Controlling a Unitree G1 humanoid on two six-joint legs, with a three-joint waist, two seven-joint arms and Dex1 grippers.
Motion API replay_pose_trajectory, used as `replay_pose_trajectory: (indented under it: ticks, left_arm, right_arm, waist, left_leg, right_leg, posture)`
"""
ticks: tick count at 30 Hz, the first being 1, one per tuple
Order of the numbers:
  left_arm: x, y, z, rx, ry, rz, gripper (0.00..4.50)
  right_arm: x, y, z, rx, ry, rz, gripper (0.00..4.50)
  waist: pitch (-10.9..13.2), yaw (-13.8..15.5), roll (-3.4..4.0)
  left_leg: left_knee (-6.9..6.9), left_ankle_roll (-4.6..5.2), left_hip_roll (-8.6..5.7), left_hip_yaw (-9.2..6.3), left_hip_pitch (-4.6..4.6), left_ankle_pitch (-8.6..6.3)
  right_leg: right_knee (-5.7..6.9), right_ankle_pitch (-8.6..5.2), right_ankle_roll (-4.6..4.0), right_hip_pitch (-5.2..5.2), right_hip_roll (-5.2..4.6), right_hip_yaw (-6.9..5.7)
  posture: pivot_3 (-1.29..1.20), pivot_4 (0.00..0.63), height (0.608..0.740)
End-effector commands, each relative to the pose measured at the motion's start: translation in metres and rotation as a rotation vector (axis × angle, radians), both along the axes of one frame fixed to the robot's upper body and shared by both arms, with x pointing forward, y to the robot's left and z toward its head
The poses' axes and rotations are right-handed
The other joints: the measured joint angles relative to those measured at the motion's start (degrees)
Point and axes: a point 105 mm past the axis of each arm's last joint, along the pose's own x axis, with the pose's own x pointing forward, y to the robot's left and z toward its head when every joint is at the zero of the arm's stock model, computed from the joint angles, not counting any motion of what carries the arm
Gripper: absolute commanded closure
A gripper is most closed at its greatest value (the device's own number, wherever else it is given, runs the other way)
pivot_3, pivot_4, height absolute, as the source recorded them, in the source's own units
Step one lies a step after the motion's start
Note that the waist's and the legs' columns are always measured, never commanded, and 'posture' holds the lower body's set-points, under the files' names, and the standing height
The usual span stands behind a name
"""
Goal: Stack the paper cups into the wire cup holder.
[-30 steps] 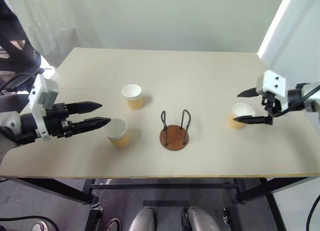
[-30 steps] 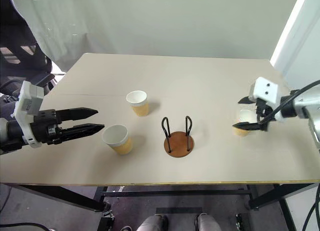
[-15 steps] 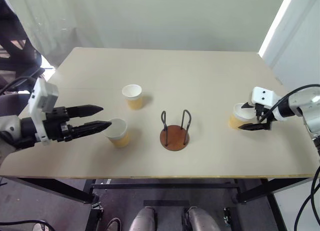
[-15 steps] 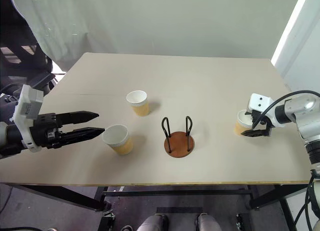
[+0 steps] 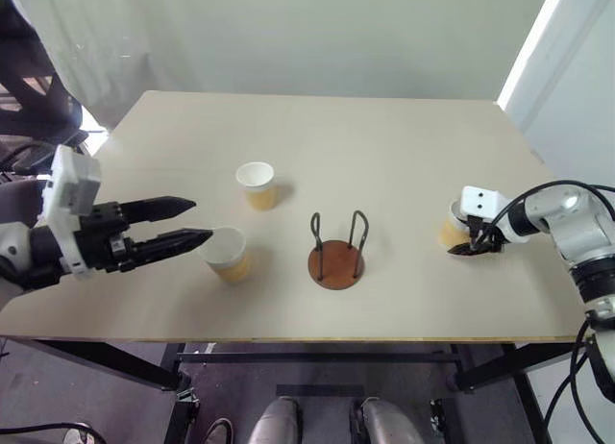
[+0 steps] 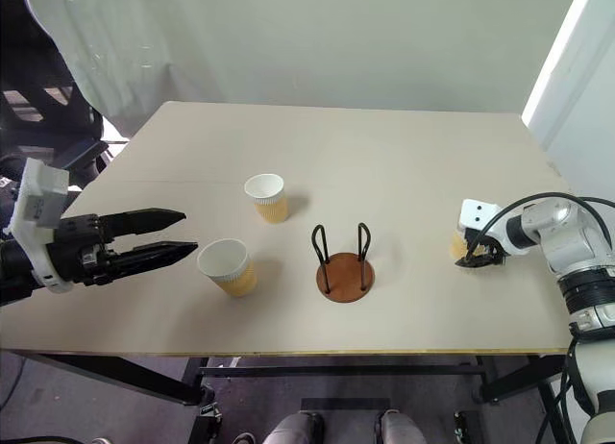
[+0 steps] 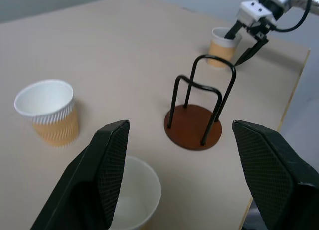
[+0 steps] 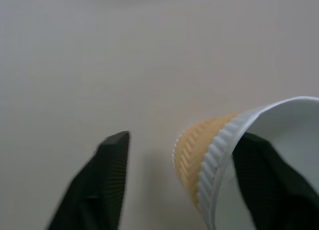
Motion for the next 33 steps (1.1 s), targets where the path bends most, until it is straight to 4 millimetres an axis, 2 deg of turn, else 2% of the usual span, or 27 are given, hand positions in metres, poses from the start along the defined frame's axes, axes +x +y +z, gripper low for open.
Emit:
replay_pose_trajectory:
  ticks: [1,6,14,18,20,23,26,28,33]
  left_arm:
    - [-0.008,-0.01,0.006,0.007,-0.09,-0.046,0.95]
    - [-0.015,-0.025,-0.008,-0.035,-0.145,-0.112,0.95]
    - [-0.021,-0.03,-0.02,-0.11,-0.205,-0.085,0.95]
    - [-0.026,-0.031,-0.022,-0.138,-0.22,-0.065,0.95]
    - [-0.029,-0.028,-0.027,-0.143,-0.214,-0.041,0.95]
    - [-0.034,-0.023,-0.041,-0.138,-0.18,-0.002,0.95]
    - [-0.036,-0.022,-0.054,-0.119,-0.144,0.024,0.95]
    - [-0.035,-0.023,-0.065,-0.091,-0.119,0.031,0.95]
    - [-0.035,-0.025,-0.074,-0.1,-0.113,0.049,0.95]
  right_arm:
    - [0.006,-0.001,0.014,-0.01,-0.053,0.003,2.73]
    - [0.008,-0.001,0.02,-0.012,-0.061,0.006,4.49]
    - [0.002,-0.002,0.044,-0.008,-0.091,0.045,4.49]
    - [-0.012,0.011,0.078,0.015,-0.125,0.147,4.49]
    - [-0.023,0.027,0.101,0.067,-0.141,0.238,4.49]
    - [-0.048,0.067,0.134,0.217,-0.15,0.427,4.49]
    - [-0.07,0.11,0.157,0.37,-0.154,0.587,4.49]
    - [-0.078,0.135,0.16,0.427,-0.154,0.644,4.49]
    - [-0.075,0.169,0.146,0.437,-0.156,0.646,4.49]
  waist:
    - [0.0,0.0,0.0]
    - [0.0,0.0,0.06]
    - [0.0,0.0,0.07]
    - [0.0,0.0,0.08]
    - [0.0,-0.1,0.1]
    - [0.0,-0.7,0.1]
    - [0.0,-1.0,0.09]
    - [0.0,-1.0,0.06]
    - [0.0,-0.4,0.06]
  left_leg:
    - [0.0,0.0,0.0,0.0,0.0,0.0]
    - [0.0,0.01,-0.01,0.02,0.02,0.01]
    - [0.02,0.08,0.03,0.01,0.07,0.07]
    - [0.03,0.16,0.03,0.02,0.06,0.12]
    - [0.03,0.4,0.03,0.03,0.06,0.27]
    - [0.02,0.58,0.05,0.04,0.08,0.38]
    - [0.01,0.61,0.1,0.03,0.13,0.43]
    - [0.0,0.58,0.18,-0.02,0.28,0.44]
    - [0.0,0.56,0.2,-0.15,0.48,0.43]
  right_leg:
    - [0.01,0.0,0.0,0.0,0.0,0.0]
    - [0.03,0.02,-0.01,0.01,-0.03,0.0]
    - [0.04,0.03,-0.01,0.08,-0.02,-0.05]
    - [0.04,0.02,-0.01,0.09,-0.01,-0.05]
    - [0.03,0.02,-0.01,0.09,0.0,-0.05]
    - [0.01,-0.03,-0.02,0.1,0.06,-0.03]
    - [0.02,-0.19,-0.04,0.12,0.18,0.02]
    - [0.02,-0.27,-0.09,0.29,0.32,0.03]
    - [0.02,-0.37,-0.2,0.53,0.39,0.08]
  posture:
    - [0.0,0.15,0.74]
    - [0.0,0.15,0.74]
    - [0.0,0.15,0.74]
    - [0.0,0.15,0.74]
    - [0.0,0.15,0.74]
    - [0.0,0.15,0.74]
    - [0.0,0.15,0.74]
    - [0.0,0.15,0.74]
    - [0.0,0.15,0.74]
